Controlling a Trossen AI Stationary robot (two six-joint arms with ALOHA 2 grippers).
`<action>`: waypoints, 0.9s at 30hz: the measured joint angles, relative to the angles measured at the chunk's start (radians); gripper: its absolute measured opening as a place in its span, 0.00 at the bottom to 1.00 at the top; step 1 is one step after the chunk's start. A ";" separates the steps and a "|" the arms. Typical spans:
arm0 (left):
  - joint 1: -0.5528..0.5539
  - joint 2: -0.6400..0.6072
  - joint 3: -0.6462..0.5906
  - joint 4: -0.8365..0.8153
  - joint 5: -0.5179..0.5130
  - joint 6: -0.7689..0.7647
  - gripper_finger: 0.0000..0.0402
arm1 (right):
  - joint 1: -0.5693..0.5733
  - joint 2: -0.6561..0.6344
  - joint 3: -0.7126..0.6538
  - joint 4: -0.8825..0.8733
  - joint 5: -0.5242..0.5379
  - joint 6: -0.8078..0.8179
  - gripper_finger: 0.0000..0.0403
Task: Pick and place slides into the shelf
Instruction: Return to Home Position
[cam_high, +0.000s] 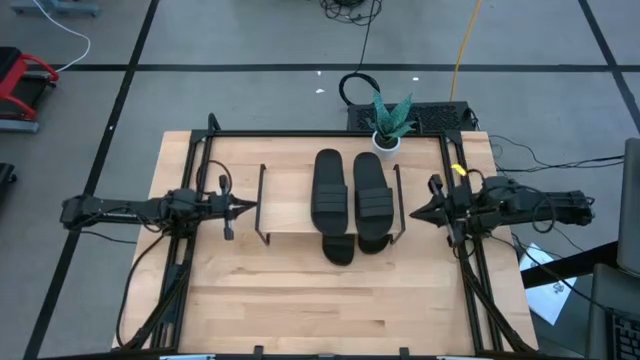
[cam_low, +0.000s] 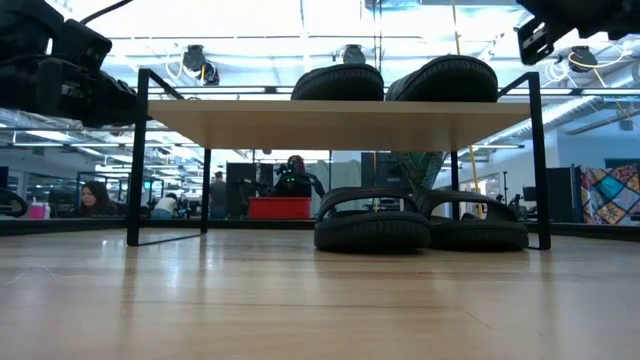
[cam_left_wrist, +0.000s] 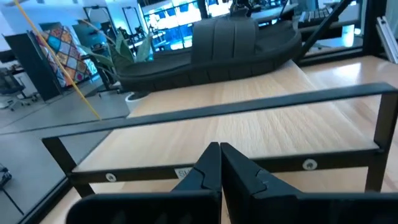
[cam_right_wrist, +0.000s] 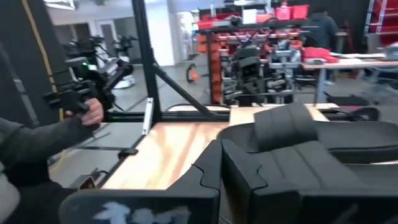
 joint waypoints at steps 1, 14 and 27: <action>0.000 -0.005 0.000 0.000 0.000 0.004 0.01 | 0.000 0.005 -0.021 0.036 -0.012 0.007 0.00; -0.006 -0.152 0.012 -0.157 0.075 0.017 0.01 | 0.002 -0.015 -0.196 0.213 -0.035 0.011 0.00; -0.005 -0.191 0.012 -0.161 0.075 0.040 0.01 | 0.002 -0.104 -0.357 0.365 -0.013 -0.036 0.00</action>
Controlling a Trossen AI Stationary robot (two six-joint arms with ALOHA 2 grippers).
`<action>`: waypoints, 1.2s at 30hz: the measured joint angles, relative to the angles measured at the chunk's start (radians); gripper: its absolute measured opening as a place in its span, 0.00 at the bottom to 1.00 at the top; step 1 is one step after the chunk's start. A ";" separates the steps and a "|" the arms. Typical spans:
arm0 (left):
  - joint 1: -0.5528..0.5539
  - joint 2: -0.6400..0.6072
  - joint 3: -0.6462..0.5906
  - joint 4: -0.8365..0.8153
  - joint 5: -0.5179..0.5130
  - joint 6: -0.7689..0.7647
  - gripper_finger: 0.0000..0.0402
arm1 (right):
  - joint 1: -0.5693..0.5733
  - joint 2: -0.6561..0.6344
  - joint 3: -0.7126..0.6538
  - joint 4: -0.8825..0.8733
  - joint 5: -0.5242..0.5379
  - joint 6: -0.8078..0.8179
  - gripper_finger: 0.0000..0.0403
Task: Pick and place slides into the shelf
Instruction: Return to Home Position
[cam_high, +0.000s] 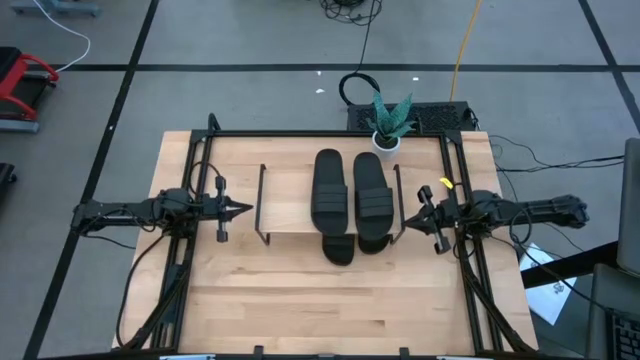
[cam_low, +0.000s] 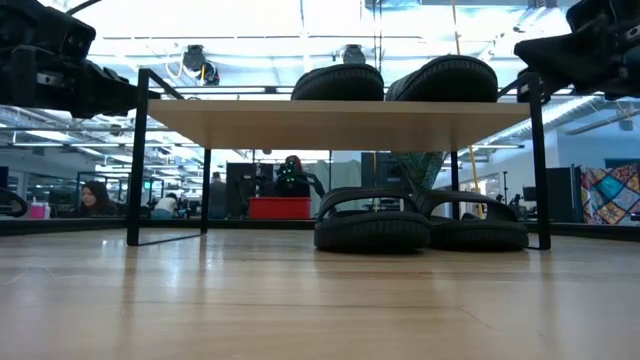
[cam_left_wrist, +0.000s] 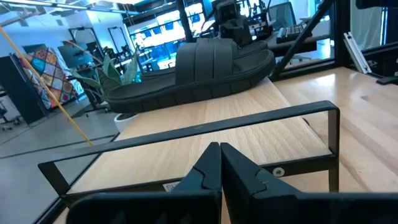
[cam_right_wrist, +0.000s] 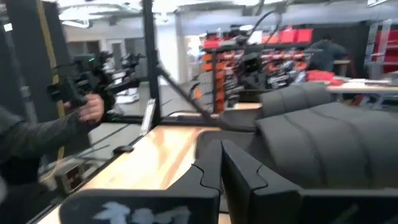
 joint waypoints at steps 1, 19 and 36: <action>0.000 0.000 0.000 0.000 0.000 0.000 0.01 | 0.000 -0.013 -0.003 0.000 0.015 0.003 0.00; -0.001 0.001 0.000 -0.003 0.008 0.043 0.00 | -0.040 -0.139 -0.017 -0.153 0.006 -0.022 0.00; -0.023 0.001 0.053 0.098 0.138 0.017 0.00 | -0.041 -0.138 -0.020 -0.153 0.005 -0.012 0.00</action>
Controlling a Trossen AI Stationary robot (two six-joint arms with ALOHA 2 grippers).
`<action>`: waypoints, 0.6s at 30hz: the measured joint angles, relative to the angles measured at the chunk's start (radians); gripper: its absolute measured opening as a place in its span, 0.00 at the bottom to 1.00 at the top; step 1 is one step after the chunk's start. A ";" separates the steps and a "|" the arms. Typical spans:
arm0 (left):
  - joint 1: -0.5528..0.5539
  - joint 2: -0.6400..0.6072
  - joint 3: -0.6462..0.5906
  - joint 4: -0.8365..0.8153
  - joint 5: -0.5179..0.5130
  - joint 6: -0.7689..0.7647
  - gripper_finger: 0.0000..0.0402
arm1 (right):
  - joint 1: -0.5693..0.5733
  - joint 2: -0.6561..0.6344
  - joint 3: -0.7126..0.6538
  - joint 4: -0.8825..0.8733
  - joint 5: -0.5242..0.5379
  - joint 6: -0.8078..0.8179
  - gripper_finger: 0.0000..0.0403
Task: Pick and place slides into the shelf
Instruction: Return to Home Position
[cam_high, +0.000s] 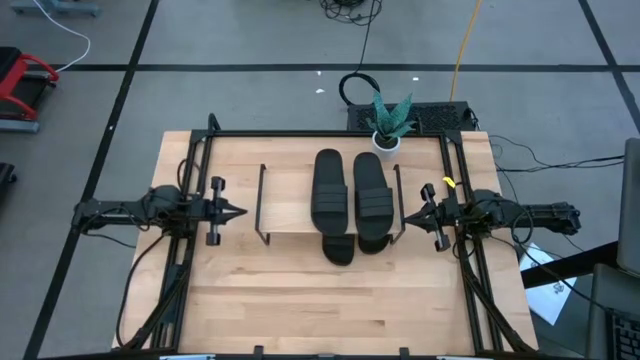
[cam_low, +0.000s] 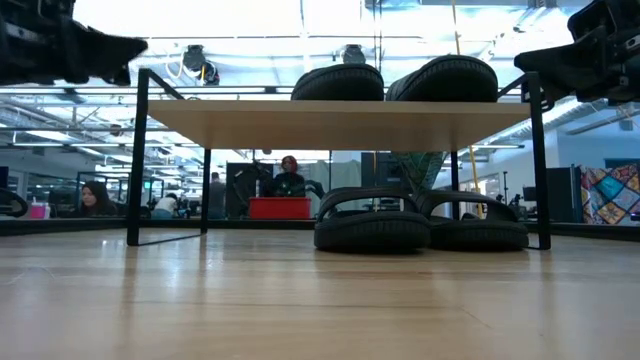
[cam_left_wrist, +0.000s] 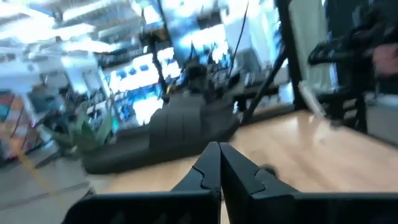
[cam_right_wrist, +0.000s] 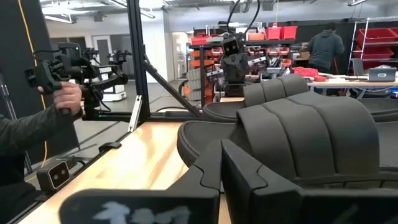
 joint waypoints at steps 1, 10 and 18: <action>-0.004 0.000 -0.008 0.034 0.009 -0.007 0.00 | 0.000 0.000 0.000 0.000 0.000 0.000 0.00; -0.085 0.001 -0.066 0.055 0.014 -0.051 0.00 | 0.001 0.000 0.000 0.007 -0.045 0.016 0.00; -0.147 0.001 -0.065 0.026 -0.073 -0.031 0.00 | 0.001 0.000 -0.001 0.007 -0.048 0.016 0.00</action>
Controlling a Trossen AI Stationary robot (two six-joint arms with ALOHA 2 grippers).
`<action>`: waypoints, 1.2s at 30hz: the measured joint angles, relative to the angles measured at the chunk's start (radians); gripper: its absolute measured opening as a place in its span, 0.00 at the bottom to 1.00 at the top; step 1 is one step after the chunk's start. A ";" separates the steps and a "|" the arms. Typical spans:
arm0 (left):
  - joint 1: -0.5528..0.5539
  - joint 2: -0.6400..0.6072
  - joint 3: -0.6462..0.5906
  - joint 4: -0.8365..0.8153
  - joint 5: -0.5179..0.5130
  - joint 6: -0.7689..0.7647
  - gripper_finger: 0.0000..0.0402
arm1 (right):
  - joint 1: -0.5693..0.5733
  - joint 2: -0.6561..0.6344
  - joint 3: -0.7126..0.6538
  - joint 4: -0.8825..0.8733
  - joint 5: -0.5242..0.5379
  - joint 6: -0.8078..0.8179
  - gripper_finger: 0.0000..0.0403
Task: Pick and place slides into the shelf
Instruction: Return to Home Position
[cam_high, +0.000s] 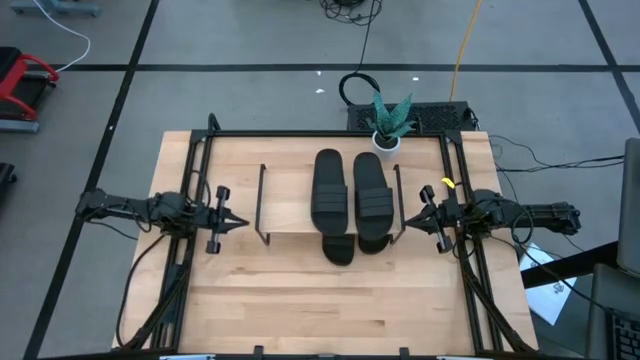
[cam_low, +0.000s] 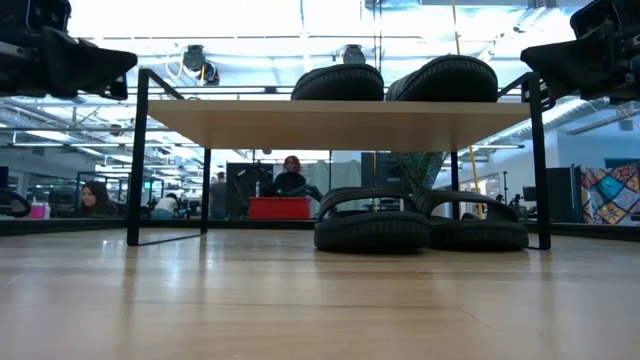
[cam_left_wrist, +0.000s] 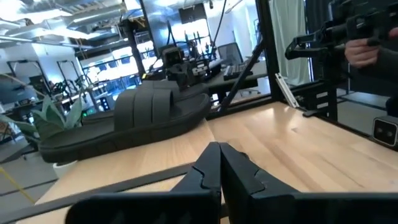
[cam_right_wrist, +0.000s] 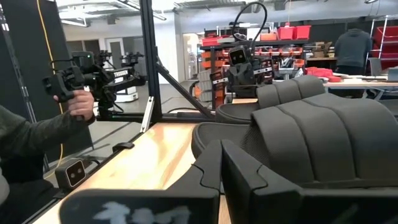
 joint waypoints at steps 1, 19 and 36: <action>0.000 0.000 0.000 -0.005 -0.004 0.000 0.00 | 0.000 0.000 0.000 0.000 0.000 0.000 0.00; 0.000 0.000 0.000 -0.024 0.004 -0.036 0.00 | 0.000 0.001 0.000 -0.036 0.002 0.000 0.00; 0.000 0.000 0.001 -0.081 -0.018 -0.067 0.00 | 0.000 0.001 -0.034 -0.010 0.114 -0.031 0.00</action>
